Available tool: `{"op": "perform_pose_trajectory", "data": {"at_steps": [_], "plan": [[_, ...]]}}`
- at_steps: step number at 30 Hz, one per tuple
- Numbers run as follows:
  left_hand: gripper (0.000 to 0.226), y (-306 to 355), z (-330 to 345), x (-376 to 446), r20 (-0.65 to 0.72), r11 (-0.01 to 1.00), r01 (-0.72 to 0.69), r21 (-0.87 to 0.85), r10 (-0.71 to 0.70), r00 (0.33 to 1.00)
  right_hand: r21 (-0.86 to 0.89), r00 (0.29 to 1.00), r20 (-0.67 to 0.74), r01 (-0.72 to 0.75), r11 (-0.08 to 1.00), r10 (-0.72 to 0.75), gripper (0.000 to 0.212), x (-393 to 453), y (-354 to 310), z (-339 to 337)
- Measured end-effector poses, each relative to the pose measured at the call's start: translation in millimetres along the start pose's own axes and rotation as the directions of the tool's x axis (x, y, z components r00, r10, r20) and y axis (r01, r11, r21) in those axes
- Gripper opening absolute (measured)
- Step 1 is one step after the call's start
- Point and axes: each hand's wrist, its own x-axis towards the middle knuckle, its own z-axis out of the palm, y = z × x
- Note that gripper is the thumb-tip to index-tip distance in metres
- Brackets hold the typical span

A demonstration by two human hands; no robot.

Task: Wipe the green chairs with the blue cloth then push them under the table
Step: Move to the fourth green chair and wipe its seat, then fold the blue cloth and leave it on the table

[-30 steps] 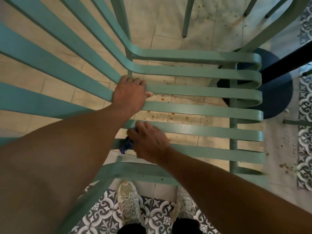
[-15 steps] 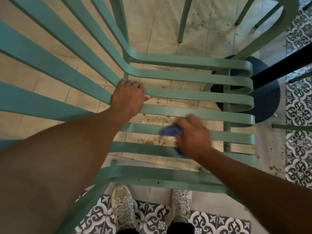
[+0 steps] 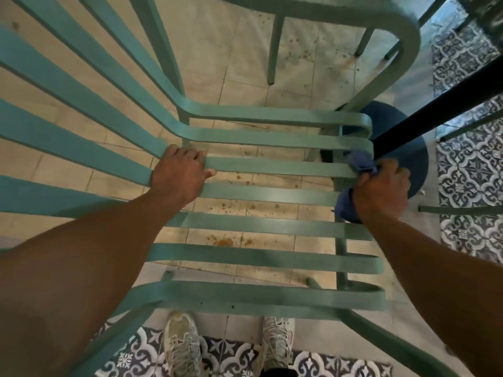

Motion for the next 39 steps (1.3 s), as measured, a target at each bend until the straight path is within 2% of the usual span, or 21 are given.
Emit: {"op": "perform_pose_trajectory", "data": {"at_steps": [2, 4, 5, 7, 9, 10, 12, 13, 15, 17, 19, 21, 23, 25, 27, 28, 30, 32, 33, 36, 39], "plan": [[0.049, 9.6, -5.1, -0.6, 0.080, 0.998, 0.066, 0.008, -0.067, 0.995, 0.024, 0.988, 0.120, 0.090, 0.996, -0.093, 0.031, -23.1, -9.7, -3.3], [0.051, 24.8, -20.8, -4.5, 0.214, 0.988, 0.154, -0.004, -0.150, 0.965, 0.104, 0.907, 0.325, 0.247, 0.963, -0.267, 0.027, -55.4, -30.0, -4.2], [0.055, 33.4, -30.4, -7.4, 0.276, 0.984, 0.173, -0.032, -0.158, 0.948, 0.159, 0.851, 0.431, 0.256, 0.954, -0.300, 0.023, -70.3, -42.2, -4.7], [0.057, 52.2, -55.6, -17.6, 0.339, 0.979, 0.148, -0.141, -0.093, 0.936, 0.291, 0.756, 0.607, 0.076, 0.954, -0.246, 0.012, -92.3, -66.0, -11.1], [0.065, 70.0, -88.0, -34.6, 0.415, 0.909, 0.161, -0.384, 0.014, 0.910, 0.443, 0.719, 0.674, -0.212, 0.871, -0.168, 0.003, -104.8, -83.8, -29.5], [0.063, 78.3, -104.8, -44.8, 0.484, 0.791, 0.241, -0.562, 0.079, 0.872, 0.513, 0.717, 0.683, -0.336, 0.790, -0.138, 0.006, -108.5, -90.4, -43.2], [0.037, 89.5, -134.9, -64.0, 0.564, 0.441, 0.443, -0.781, 0.193, 0.803, 0.602, 0.702, 0.704, -0.509, 0.615, -0.108, 0.005, -112.9, -97.3, -76.2], [0.026, 91.5, -149.5, -74.5, 0.595, 0.275, 0.535, -0.799, 0.231, 0.770, 0.621, 0.694, 0.712, -0.554, 0.554, -0.104, 0.006, -114.8, -97.2, -95.9], [0.037, 89.2, -176.1, -92.6, 0.600, 0.006, 0.628, -0.778, 0.305, 0.740, 0.633, 0.685, 0.722, -0.597, 0.494, -0.097, 0.010, -117.3, -89.8, -130.1], [0.052, 84.2, -206.8, -104.4, 0.561, -0.157, 0.640, -0.752, 0.359, 0.746, 0.620, 0.667, 0.735, -0.590, 0.518, -0.120, 0.024, -118.4, -75.0, -161.6], [0.057, 84.3, -242.0, -113.3, 0.506, -0.255, 0.639, -0.726, 0.430, 0.747, 0.611, 0.641, 0.753, -0.594, 0.523, -0.150, 0.036, -122.0, -61.1, -198.9], [0.053, 94.0, -283.0, -122.1, 0.437, -0.245, 0.635, -0.732, 0.546, 0.715, 0.650, 0.648, 0.735, -0.585, 0.485, -0.203, 0.030, -127.3, -51.4, -235.6], [0.046, 108.6, -321.3, -129.8, 0.384, -0.140, 0.572, -0.808, 0.612, 0.692, 0.703, 0.701, 0.682, -0.550, 0.451, -0.209, 0.028, -131.0, -43.8, -273.9], [0.046, 125.6, -362.2, -132.3, 0.337, -0.029, 0.444, -0.896, 0.606, 0.721, 0.725, 0.739, 0.658, -0.570, 0.387, -0.144, 0.039, -130.1, -29.0, -320.5], [0.035, 143.1, -403.6, -127.0, 0.233, 0.015, 0.275, -0.961, 0.578, 0.782, 0.762, 0.767, 0.620, -0.540, 0.357, -0.165, 0.048, -122.6, -6.1, -372.5], [0.029, 153.3, -426.3, -125.2, 0.164, 0.038, 0.174, -0.984, 0.577, 0.800, 0.777, 0.781, 0.592, -0.489, 0.397, -0.196, 0.049, -117.4, 5.3, -402.0], [0.025, 177.8, -467.7, -118.6, 0.042, 0.111, -0.029, -0.993, 0.587, 0.808, 0.732, 0.832, 0.517, -0.310, 0.607, -0.199, 0.043, -102.4, 24.0, -449.3], [0.024, 206.1, -497.8, -110.3, -0.060, 0.197, -0.221, -0.955, 0.601, 0.797, 0.573, 0.915, 0.373, -0.101, 0.813, -0.150, 0.035, -83.2, 35.2, -482.2], [0.025, 221.8, -510.6, -105.3, -0.125, 0.227, -0.318, -0.921, 0.600, 0.790, 0.482, 0.949, 0.283, -0.020, 0.876, -0.135, 0.032, -71.3, 40.2, -493.3], [0.029, 264.5, -538.7, -83.1, -0.320, 0.295, -0.547, -0.783, 0.563, 0.762, 0.320, 0.993, 0.063, 0.072, 0.945, -0.097, 0.038, -33.1, 48.7, -513.0], [0.023, 302.3, -551.0, -56.9, -0.432, 0.422, -0.652, -0.630, 0.507, 0.746, 0.175, 0.999, 0.002, 0.042, 0.984, -0.043, 0.041, 11.1, 64.9, -508.4]]}}
